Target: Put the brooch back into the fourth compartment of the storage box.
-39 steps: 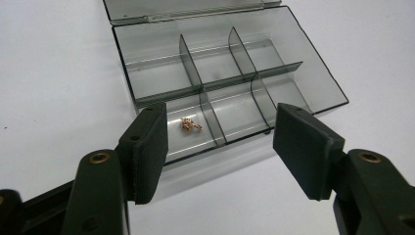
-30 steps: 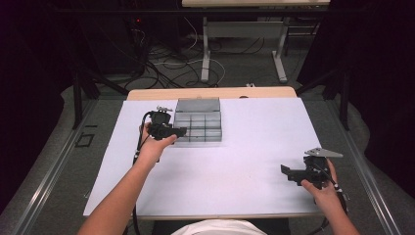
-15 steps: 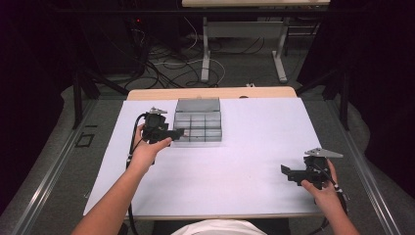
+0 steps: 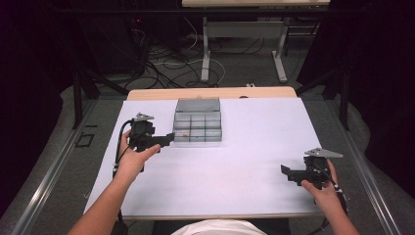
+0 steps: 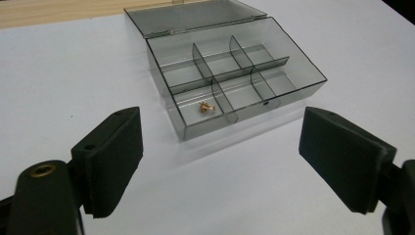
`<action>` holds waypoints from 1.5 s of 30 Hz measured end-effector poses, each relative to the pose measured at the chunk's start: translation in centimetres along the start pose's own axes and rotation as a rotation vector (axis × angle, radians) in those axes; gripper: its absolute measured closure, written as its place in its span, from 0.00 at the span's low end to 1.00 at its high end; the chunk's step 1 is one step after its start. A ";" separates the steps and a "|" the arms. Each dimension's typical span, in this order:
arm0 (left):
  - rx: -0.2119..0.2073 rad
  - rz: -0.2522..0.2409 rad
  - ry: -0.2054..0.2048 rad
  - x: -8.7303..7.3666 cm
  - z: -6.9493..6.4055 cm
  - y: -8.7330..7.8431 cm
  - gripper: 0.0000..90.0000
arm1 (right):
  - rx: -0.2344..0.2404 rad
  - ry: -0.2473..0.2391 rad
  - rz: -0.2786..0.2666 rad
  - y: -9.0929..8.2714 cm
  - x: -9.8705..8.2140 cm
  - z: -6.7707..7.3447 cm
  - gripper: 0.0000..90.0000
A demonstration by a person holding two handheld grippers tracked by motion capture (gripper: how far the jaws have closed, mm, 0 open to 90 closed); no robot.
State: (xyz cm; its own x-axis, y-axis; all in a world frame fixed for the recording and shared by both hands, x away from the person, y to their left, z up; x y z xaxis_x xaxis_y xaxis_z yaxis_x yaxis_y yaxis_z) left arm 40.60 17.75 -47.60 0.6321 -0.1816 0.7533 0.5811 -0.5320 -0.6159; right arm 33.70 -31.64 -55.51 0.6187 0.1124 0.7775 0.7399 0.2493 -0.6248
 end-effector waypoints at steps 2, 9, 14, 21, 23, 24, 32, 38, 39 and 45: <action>0.002 -0.003 -0.005 -0.4 0.2 -0.4 0.17 | 0.000 -0.006 0.000 0.0 0.0 0.0 0.00; 0.003 -0.033 -0.036 -2.0 0.9 -1.7 0.08 | 0.000 -0.003 -0.002 0.0 0.0 0.0 0.00; -0.010 -0.055 -0.057 -3.2 1.3 -2.4 0.04 | -0.001 -0.006 0.001 0.0 0.0 0.0 0.00; 0.014 -0.057 -0.063 -4.9 2.3 -2.4 0.00 | -0.003 0.003 0.000 0.0 0.0 0.0 0.00; 0.021 -0.059 -0.080 -5.3 2.7 -2.3 0.00 | -0.002 0.002 0.000 0.0 0.0 0.0 0.00; 0.027 -0.055 -0.084 -5.6 2.9 -2.3 0.00 | -0.001 0.001 0.000 0.0 0.0 0.0 0.00; 0.018 -0.051 -0.074 -7.7 3.9 -2.1 0.01 | -0.003 0.003 0.001 0.0 -0.1 -0.1 0.00; 0.002 -0.044 -0.052 -9.3 4.4 -1.9 0.01 | -0.001 -0.003 0.000 -0.1 -0.1 -0.1 0.00; -0.003 -0.032 -0.050 -9.5 4.5 -1.9 0.01 | -0.001 -0.003 0.000 -0.1 -0.1 -0.1 0.00; -0.011 -0.034 -0.046 -10.3 4.8 -1.4 0.01 | -0.003 -0.002 0.001 0.1 0.0 -0.2 0.00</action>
State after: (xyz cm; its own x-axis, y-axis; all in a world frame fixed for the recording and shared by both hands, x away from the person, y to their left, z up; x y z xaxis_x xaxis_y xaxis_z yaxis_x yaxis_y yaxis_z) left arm 35.76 24.36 -55.61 0.6348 -0.1251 0.7625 0.5974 -0.5464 -0.5870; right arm 33.78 -31.83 -55.56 0.6187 0.1142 0.7773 0.7403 0.2467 -0.6254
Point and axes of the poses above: each handheld gripper's, and its own axes: y roughly forward along the jaws, x roughly out of its top, z roughly to its left, the point moved 3 cm from there along y, roughly forward along the jaws, and after that the axes turned 6 degrees about -x, right-handed, at the moved point
